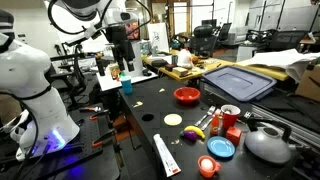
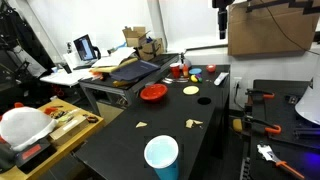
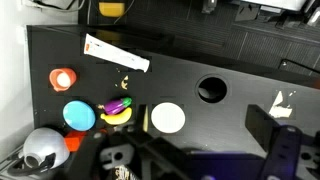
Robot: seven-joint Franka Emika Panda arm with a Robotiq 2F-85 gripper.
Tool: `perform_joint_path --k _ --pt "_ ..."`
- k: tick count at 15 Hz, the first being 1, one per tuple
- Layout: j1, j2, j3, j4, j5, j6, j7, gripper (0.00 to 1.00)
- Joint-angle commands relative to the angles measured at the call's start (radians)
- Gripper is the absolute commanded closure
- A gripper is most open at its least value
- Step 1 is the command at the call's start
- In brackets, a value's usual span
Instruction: Move the toothpaste tube and red bowl to the left.
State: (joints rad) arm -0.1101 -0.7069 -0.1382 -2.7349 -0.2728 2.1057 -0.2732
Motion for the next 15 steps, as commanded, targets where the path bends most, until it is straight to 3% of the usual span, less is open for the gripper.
perform_joint_path --k 1,13,15 --pt "0.003 0.0 -0.002 0.002 -0.001 -0.003 0.001 0.0" --pt "0.003 0.0 -0.002 0.002 -0.001 -0.003 0.001 0.0" --pt "0.0 0.047 -0.017 0.016 -0.002 0.018 -0.008 0.0"
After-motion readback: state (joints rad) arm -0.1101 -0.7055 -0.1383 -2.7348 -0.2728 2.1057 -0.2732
